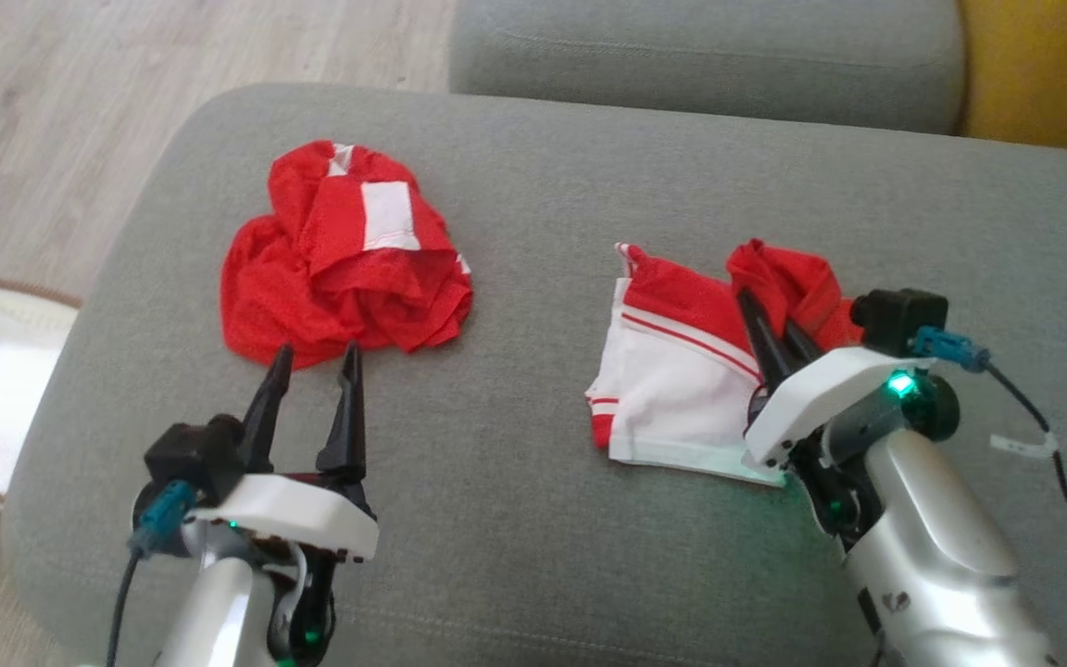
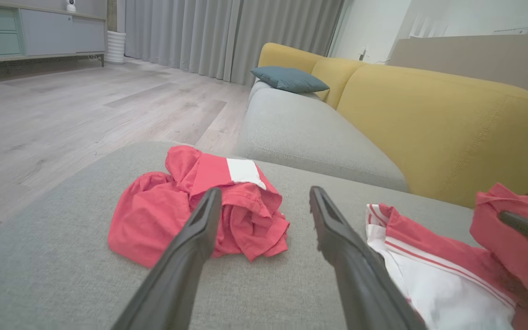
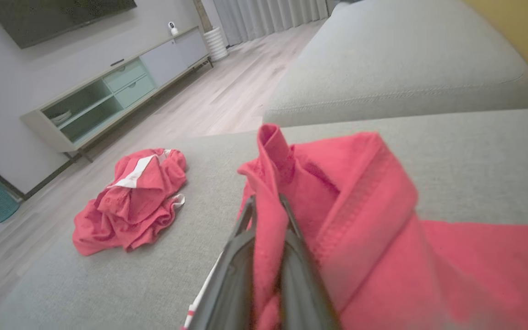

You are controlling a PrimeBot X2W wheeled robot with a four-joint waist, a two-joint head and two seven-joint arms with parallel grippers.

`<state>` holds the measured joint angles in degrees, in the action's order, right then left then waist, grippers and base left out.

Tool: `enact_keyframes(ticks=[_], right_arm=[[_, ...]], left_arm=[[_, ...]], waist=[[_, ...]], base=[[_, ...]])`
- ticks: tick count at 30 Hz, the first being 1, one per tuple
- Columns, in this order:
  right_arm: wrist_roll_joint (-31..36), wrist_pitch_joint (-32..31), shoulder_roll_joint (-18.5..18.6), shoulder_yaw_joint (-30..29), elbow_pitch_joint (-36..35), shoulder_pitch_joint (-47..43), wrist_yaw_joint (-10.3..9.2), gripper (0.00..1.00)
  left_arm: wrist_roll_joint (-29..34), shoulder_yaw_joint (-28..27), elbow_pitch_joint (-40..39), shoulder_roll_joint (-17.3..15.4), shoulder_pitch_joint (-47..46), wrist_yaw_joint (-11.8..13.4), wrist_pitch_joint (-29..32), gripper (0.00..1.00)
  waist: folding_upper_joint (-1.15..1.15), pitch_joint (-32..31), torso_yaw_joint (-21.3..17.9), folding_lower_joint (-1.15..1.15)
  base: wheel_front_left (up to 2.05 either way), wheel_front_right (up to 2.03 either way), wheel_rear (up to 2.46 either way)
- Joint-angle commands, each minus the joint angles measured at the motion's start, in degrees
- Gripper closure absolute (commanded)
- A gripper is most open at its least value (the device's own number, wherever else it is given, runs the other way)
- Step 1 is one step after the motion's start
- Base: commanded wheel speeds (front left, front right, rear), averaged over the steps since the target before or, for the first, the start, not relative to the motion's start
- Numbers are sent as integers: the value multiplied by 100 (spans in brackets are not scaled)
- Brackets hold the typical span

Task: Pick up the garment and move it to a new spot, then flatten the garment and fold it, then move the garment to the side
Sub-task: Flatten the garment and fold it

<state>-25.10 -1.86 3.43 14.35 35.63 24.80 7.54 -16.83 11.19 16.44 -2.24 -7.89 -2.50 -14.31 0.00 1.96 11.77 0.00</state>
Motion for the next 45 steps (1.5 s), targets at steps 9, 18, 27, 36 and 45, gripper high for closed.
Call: enact_keyframes(ticks=[9,18,27,36,45], right_arm=[[-264,590,-55,436,695,541,-5,100],[-967,946,-55,1451,986,745,-5,0],[-1263,1294,-55,1611,1172,1173,-5,0],[484,1601,146,469,1772,1413,-5,0],[1905,1682,203,-903,637,401,-5,0]], left_arm=[[-173,40,-147,-64,-288,92,-69,0],[-241,97,-111,-64,-337,142,-69,0],[-182,-87,-112,-64,-269,143,-69,0],[-219,-220,-449,-64,-198,140,-69,0],[-253,-358,-787,-64,-155,200,-69,0]], waist=[[0,368,466,0],[0,448,552,0],[0,163,140,0],[0,-17,-390,0],[0,-11,-756,0]], base=[[0,0,0],[0,0,0],[0,0,0],[0,0,0],[0,0,0]])
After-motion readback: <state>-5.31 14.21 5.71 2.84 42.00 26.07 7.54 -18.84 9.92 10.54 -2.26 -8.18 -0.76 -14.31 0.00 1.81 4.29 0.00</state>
